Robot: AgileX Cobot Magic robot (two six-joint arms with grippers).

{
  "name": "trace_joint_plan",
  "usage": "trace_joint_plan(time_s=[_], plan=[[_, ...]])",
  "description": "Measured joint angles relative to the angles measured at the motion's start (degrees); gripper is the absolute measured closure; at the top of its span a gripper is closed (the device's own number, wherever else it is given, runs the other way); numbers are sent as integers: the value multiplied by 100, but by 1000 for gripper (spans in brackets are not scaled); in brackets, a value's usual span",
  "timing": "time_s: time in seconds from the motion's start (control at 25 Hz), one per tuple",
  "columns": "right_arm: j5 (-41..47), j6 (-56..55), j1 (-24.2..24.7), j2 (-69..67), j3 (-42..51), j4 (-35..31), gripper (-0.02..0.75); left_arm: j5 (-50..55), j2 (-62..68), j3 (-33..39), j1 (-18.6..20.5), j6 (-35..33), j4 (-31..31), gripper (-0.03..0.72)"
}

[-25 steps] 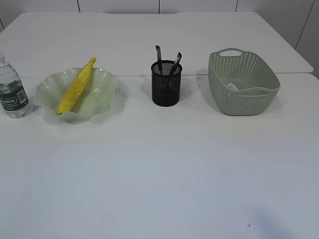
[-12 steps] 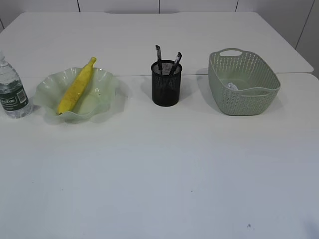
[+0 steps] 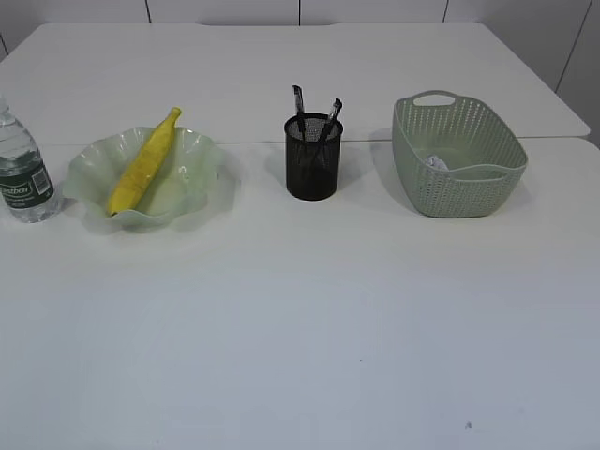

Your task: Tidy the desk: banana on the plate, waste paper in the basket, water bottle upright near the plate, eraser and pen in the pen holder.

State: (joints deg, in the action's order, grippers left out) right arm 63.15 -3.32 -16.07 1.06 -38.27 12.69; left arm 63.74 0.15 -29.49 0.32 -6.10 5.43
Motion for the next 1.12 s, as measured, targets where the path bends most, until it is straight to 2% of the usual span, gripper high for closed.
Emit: trace_joint_plan(time_s=[0.4,0.8,1.12], plan=[[261,21,0,0,45,-765,695,0,0,0,0,0,0,713],[378,47,0,0,829,-881,695,0,0,0,0,0,0,713],[325,527,0,0,944,-845,695,0,0,0,0,0,0,713]])
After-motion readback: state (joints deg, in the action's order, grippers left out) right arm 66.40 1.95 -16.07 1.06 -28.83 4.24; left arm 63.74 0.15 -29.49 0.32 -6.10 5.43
